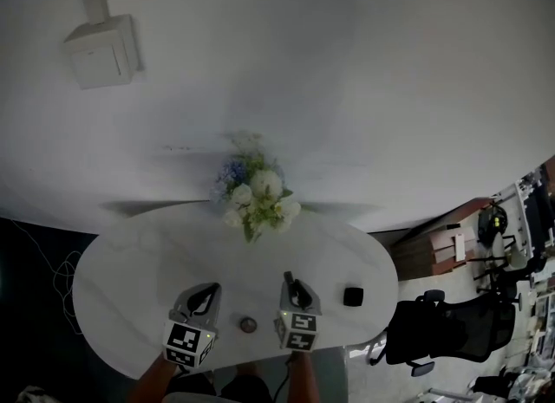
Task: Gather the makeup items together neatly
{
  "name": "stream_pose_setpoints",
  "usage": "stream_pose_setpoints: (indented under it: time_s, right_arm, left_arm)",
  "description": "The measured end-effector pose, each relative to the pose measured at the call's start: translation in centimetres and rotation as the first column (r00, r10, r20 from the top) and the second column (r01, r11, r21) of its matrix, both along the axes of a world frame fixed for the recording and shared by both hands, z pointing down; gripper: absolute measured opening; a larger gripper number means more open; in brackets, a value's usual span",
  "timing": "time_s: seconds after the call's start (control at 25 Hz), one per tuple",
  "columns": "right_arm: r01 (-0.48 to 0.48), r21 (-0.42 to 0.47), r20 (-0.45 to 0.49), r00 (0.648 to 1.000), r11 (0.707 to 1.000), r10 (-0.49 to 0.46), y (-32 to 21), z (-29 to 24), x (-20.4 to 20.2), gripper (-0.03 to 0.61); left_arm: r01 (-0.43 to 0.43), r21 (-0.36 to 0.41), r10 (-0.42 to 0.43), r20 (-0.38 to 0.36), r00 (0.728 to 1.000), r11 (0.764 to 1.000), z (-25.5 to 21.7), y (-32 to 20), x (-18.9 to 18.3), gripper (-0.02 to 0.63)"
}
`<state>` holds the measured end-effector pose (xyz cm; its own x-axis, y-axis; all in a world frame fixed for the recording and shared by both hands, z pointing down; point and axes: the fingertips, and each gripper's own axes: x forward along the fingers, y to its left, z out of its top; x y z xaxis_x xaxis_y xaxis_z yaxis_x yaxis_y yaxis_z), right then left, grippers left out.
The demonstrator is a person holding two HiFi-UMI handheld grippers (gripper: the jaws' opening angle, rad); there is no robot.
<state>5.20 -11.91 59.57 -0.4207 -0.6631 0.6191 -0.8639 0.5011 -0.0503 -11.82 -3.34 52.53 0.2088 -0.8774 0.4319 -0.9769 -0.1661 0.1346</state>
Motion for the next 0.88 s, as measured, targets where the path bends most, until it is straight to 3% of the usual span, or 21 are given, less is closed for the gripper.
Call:
stream_pose_setpoints:
  time_s: [0.52, 0.88]
  right_arm:
    - [-0.116, 0.008, -0.002, 0.993, 0.993, 0.116, 8.3, -0.5, 2.4, 0.100]
    - [-0.098, -0.041, -0.012, 0.995, 0.994, 0.097, 12.2, 2.4, 2.9, 0.100]
  left_arm:
    - [-0.125, 0.034, 0.125, 0.006, 0.992, 0.992, -1.0, 4.9, 0.9, 0.011]
    - [-0.140, -0.006, 0.140, -0.002, 0.990, 0.990, 1.2, 7.8, 2.1, 0.011]
